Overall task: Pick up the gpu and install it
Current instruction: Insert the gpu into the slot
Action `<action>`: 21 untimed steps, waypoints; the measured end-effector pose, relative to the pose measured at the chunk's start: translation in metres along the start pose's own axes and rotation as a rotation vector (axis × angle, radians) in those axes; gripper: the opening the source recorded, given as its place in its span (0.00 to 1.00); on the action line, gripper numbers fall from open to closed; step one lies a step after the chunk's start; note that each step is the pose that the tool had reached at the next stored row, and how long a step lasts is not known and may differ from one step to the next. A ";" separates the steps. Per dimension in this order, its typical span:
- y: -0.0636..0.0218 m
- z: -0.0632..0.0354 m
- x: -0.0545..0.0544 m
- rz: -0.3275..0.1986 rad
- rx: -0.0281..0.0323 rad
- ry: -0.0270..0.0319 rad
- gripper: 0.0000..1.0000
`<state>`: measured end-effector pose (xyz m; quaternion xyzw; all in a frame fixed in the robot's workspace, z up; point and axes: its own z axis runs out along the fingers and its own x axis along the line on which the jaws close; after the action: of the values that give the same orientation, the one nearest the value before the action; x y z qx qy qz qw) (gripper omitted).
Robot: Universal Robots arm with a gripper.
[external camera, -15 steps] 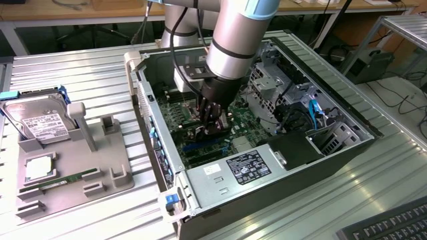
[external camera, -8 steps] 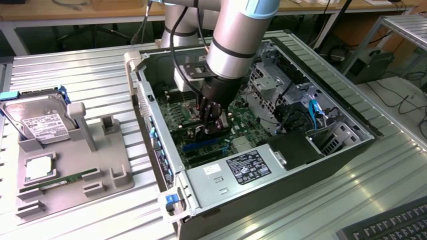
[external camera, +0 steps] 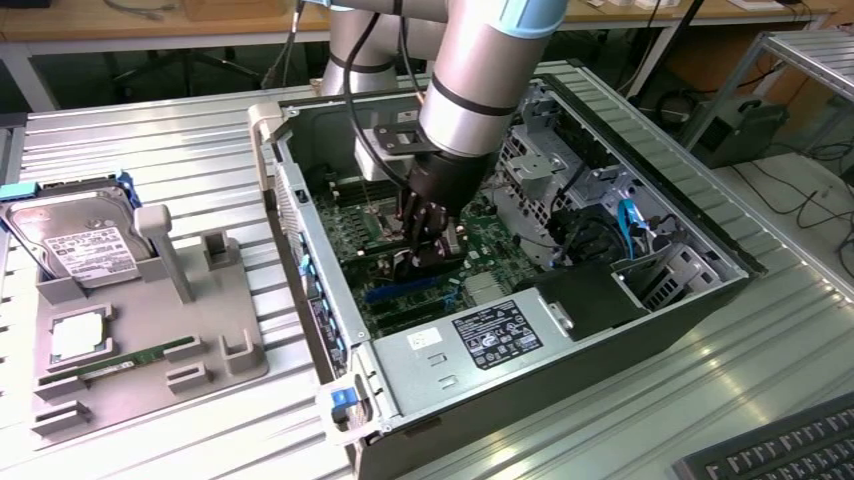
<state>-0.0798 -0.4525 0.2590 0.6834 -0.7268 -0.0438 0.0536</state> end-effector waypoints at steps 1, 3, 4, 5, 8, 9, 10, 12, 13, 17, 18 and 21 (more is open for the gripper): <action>0.0000 0.0001 0.000 0.006 -0.0002 -0.0009 0.26; 0.0003 0.0004 0.000 0.013 -0.0013 -0.0023 0.26; 0.0005 0.0005 0.001 0.016 -0.0021 -0.0027 0.26; 0.0006 0.0005 0.001 0.019 -0.0031 -0.0030 0.26; 0.0008 0.0005 0.003 0.023 -0.0075 -0.0035 0.26; 0.0010 0.0006 0.004 0.024 -0.0103 -0.0035 0.26; 0.0012 0.0007 0.005 0.024 -0.0131 -0.0035 0.26; 0.0025 0.0009 0.007 0.025 -0.0191 -0.0030 0.26; 0.0030 0.0009 0.008 0.025 -0.0213 -0.0028 0.26; 0.0037 0.0013 0.008 0.025 -0.0259 -0.0023 0.26; 0.0038 0.0015 0.008 0.025 -0.0259 -0.0024 0.26; 0.0038 0.0019 0.007 0.023 -0.0259 -0.0022 0.26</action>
<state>-0.0843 -0.4591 0.2577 0.6742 -0.7340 -0.0534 0.0621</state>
